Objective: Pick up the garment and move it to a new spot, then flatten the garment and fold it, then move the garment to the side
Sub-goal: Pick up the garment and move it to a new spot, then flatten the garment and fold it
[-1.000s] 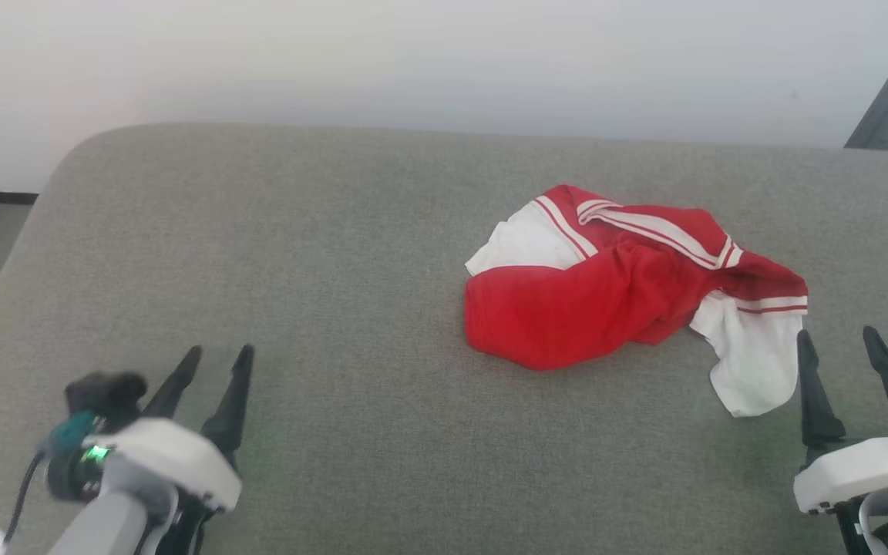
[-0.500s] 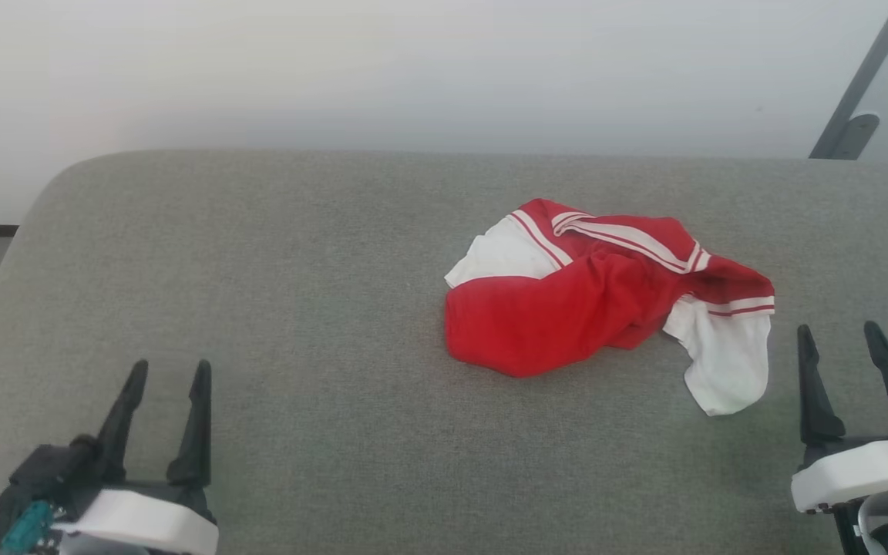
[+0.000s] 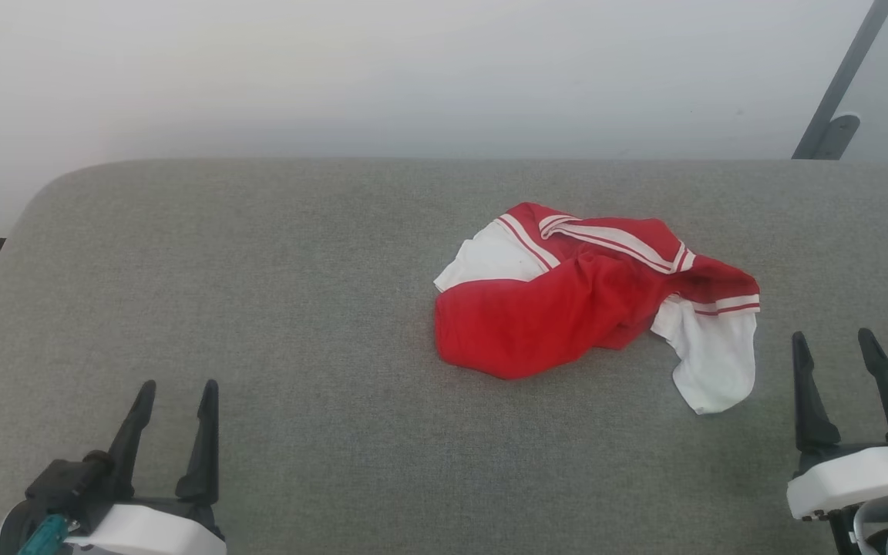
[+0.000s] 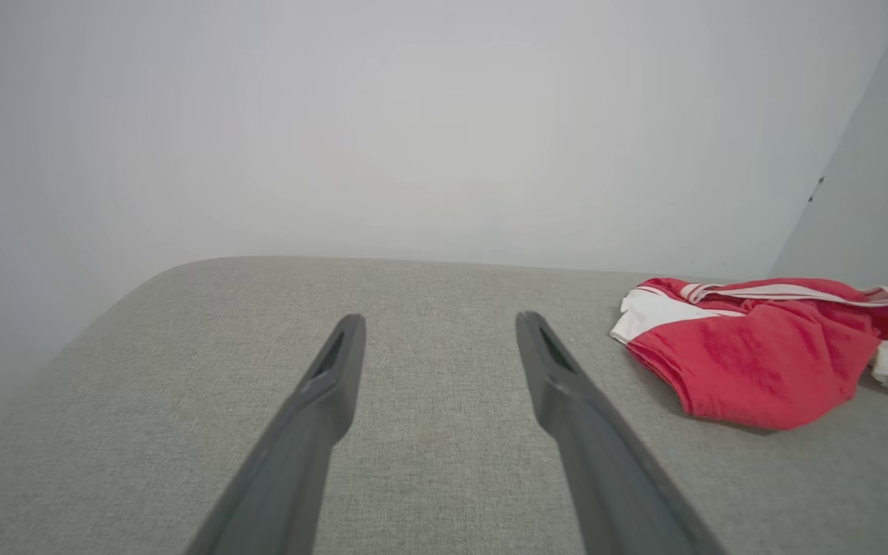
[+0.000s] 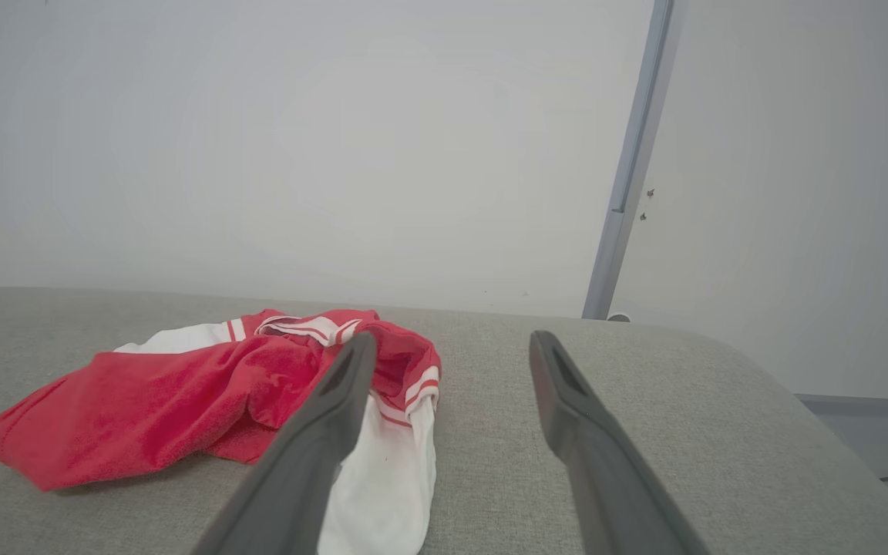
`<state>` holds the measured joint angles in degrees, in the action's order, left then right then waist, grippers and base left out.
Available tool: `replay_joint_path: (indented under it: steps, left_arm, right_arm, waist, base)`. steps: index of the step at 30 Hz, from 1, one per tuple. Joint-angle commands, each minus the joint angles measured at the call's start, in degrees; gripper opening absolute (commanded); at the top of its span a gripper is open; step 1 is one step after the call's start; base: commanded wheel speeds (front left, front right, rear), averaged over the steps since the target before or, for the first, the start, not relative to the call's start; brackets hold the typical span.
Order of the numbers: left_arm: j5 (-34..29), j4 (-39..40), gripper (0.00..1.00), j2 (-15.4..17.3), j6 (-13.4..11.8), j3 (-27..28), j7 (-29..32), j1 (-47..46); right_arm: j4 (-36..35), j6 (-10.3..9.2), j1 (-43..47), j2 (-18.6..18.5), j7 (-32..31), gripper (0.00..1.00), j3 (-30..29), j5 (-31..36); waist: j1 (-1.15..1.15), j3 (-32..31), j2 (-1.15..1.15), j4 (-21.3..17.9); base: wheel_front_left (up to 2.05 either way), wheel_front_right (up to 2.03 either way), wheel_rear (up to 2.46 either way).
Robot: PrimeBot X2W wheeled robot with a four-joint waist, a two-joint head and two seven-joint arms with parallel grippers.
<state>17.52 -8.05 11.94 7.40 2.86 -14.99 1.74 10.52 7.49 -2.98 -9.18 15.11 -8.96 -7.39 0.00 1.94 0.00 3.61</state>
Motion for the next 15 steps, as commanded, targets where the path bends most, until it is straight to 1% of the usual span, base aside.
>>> replay_joint_path:
  steps: [1, 6, 9, 12, 15]
  left_arm:
    - [0.22, -0.14, 1.0, 0.04, 0.09, -0.16, -0.28, 0.56]
    - [-0.02, 0.09, 1.0, 0.04, 0.1, -0.8, -0.28, 0.73]
    - [-0.17, 0.45, 1.0, -0.39, 0.1, -0.83, -0.28, 0.5]
    - [-0.14, 0.61, 1.0, -0.89, 0.1, -1.26, -0.28, 0.11]
    - [0.19, 0.51, 1.0, -1.24, 0.1, -1.73, -0.28, -0.62]
  right_arm:
    - [-0.09, 0.0, 0.4, 0.05, 0.05, 1.0, 0.23, 0.18]
    - [0.15, 0.0, 0.29, -0.26, 0.05, 1.0, 0.66, 0.08]
    - [1.37, 0.0, -0.23, -1.09, -0.4, 1.0, 1.72, -0.25]
    - [2.83, 0.0, -1.83, -3.14, -4.21, 1.0, 3.67, -0.83]
    - [3.77, 0.0, -3.89, -6.85, -11.48, 1.0, 6.97, -1.35]
  waist:
    - [0.0, -0.02, 0.0, 0.01]
    - [0.0, 0.04, 0.0, 0.11]
    - [0.0, 0.56, 0.0, 0.16]
    - [0.0, 1.61, 0.0, 0.29]
    - [0.0, 3.32, 0.0, 0.47]
  base:
    - [0.0, 0.0, 0.0]
    - [0.0, 0.0, 0.0]
    - [0.0, 0.0, 0.0]
    - [0.0, 0.0, 0.0]
    - [0.0, 0.0, 0.0]
